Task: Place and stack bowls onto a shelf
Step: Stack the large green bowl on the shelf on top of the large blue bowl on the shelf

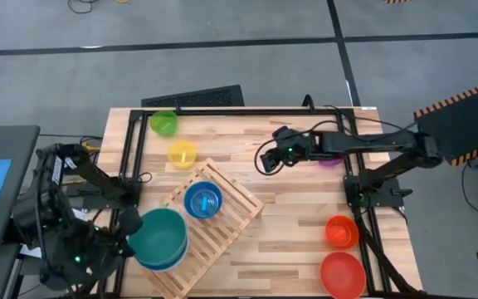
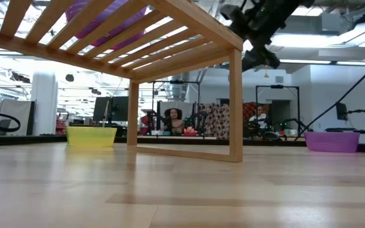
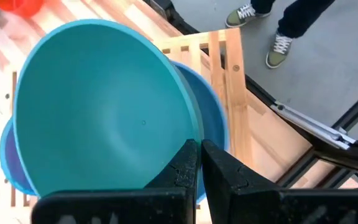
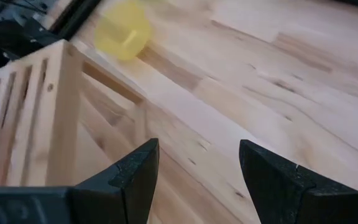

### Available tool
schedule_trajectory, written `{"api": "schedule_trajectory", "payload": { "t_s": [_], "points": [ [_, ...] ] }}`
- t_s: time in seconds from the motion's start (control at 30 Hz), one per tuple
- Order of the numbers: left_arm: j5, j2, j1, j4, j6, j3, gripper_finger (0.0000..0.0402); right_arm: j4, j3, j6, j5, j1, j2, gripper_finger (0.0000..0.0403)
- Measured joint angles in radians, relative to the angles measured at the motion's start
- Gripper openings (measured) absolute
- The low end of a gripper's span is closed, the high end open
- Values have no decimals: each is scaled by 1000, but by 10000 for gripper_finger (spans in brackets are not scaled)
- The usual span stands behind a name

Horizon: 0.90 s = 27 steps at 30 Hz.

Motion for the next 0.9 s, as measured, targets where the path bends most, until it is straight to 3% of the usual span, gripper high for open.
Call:
{"api": "schedule_trajectory", "payload": {
  "t_s": [0.43,0.77,0.9],
  "points": [
    [27,3,4,-1,-83,-41,18,90,2,-26,-27,-2,-31,248],
    [1,11,41,7,-104,-37,129,89,2,-44,-28,-2,-51,248],
    [27,12,57,12,-151,18,158,88,2,-48,-28,-2,-51,248]
  ]
}}
